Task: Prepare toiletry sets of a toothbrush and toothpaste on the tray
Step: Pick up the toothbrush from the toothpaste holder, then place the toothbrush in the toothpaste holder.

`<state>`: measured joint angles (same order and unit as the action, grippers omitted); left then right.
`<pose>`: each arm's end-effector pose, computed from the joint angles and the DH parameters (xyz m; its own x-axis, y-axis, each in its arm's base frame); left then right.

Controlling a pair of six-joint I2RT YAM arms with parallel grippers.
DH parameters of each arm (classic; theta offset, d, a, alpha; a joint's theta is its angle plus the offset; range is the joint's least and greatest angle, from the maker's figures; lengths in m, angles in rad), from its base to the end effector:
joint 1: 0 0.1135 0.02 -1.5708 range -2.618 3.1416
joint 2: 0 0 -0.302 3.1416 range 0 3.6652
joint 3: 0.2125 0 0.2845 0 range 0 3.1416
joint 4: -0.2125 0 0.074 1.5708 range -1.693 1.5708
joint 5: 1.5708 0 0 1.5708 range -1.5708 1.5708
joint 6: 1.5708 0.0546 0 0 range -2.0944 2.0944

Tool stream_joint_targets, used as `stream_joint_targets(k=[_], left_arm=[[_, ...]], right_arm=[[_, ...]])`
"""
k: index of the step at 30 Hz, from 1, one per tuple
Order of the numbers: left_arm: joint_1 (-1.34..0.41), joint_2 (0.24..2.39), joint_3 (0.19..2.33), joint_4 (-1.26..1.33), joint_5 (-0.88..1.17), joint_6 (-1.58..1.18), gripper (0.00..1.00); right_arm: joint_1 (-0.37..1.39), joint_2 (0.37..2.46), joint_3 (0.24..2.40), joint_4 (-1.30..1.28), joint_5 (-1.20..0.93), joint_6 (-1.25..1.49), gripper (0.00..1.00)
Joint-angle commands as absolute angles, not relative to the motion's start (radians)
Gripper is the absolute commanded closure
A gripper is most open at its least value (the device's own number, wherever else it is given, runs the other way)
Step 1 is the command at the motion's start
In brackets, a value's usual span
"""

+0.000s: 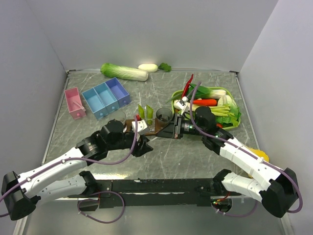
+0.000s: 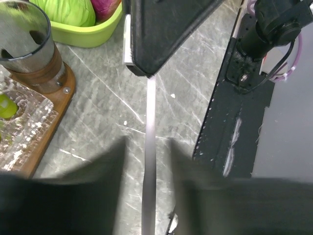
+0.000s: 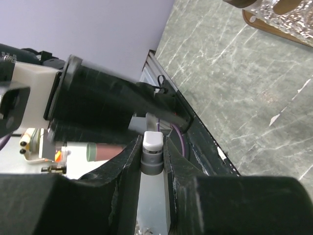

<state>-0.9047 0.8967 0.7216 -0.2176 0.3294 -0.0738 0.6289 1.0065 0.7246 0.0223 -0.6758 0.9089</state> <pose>0.1294 -0.1932 0.3120 -0.3043 0.2743 -0.9122 0.9087 0.3710 -0.1916 0.1861 0.1776 0.3190 -0.8753 0.1244 -0.4674 -0.4188 0.2883 0.8611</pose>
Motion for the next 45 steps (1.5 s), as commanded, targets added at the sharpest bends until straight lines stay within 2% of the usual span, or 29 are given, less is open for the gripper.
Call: stream_joint_targets(k=[1,2,5,12,16,23,30,45], left_arm=[[-0.91,0.897,0.746,-0.166,0.307,-0.11,0.38],[-0.91,0.89,0.747,-0.161,0.307,-0.117,0.28],[-0.904,0.856,0.752,-0.143,0.278,-0.141,0.16],[-0.781,0.766,0.724,-0.065,0.307,-0.209,0.01],[-0.596,0.773,0.736,-0.035,0.347,-0.276,0.01],[-0.355,0.833,0.762,-0.072,0.229,-0.314,0.01],[-0.295,0.882,0.765,-0.095,0.164,-0.325,0.01],[-0.258,0.943,0.772,-0.101,0.215,-0.331,0.01]], right_arm=[[0.632,0.98,0.716,0.123,-0.683,0.92,1.0],[0.632,0.964,0.716,0.123,-0.675,0.916,1.0],[0.634,0.911,0.729,0.065,-0.614,0.861,1.0],[0.634,0.755,0.792,-0.178,-0.296,0.646,1.0],[0.634,0.703,0.793,-0.229,-0.144,0.54,1.0],[0.69,0.712,0.787,-0.184,0.056,0.428,1.0],[0.848,0.767,0.772,-0.052,0.293,0.307,1.0],[0.871,0.908,0.793,0.02,0.276,0.285,1.0]])
